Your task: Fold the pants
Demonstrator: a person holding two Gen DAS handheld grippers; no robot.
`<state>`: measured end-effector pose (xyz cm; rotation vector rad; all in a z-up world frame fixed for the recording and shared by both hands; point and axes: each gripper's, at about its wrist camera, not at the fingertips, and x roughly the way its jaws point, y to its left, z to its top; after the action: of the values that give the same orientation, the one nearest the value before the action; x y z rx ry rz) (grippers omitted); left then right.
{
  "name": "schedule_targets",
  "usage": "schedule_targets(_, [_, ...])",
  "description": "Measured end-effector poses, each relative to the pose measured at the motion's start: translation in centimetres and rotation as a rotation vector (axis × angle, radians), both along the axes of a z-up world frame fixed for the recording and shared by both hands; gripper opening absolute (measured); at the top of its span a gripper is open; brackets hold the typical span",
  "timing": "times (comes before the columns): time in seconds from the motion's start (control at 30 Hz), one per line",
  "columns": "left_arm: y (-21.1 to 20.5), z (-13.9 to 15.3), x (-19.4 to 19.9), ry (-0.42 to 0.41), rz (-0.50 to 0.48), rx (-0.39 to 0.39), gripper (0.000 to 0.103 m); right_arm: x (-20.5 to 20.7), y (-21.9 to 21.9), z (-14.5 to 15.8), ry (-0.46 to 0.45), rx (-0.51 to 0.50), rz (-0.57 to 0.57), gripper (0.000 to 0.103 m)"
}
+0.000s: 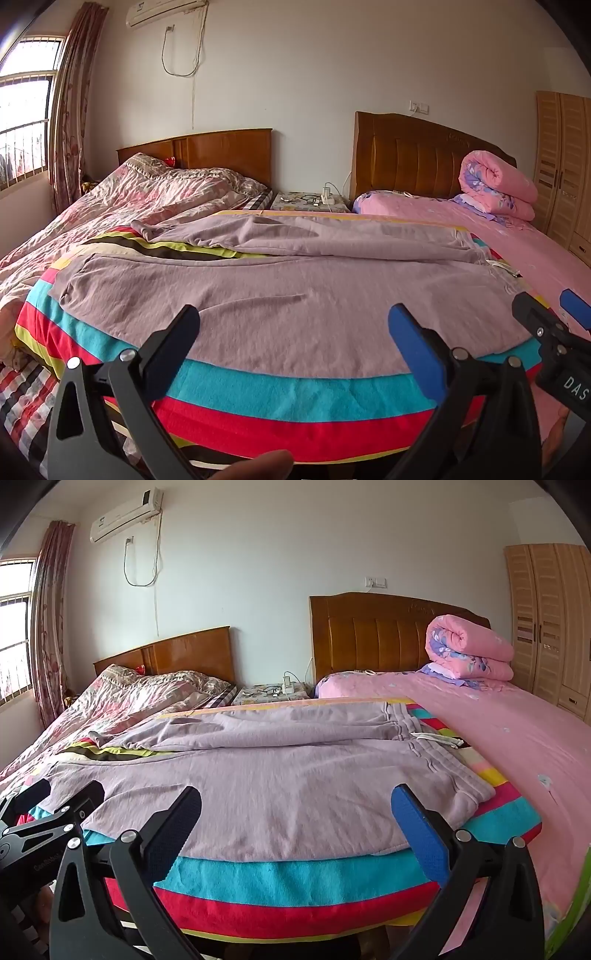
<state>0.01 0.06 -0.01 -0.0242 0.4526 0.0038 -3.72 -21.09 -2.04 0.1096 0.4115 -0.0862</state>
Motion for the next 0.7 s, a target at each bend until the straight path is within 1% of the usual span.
schedule_targets(0.13, [0.00,0.00,0.00,0.000,0.000,0.000,0.102,0.13,-0.28,-0.36,0.007,0.006,0.004,0.099])
schedule_targets(0.7, [-0.02,0.00,0.03,0.002,0.000,0.002,0.102,0.19,-0.28,-0.29,0.014,0.011,0.004,0.099])
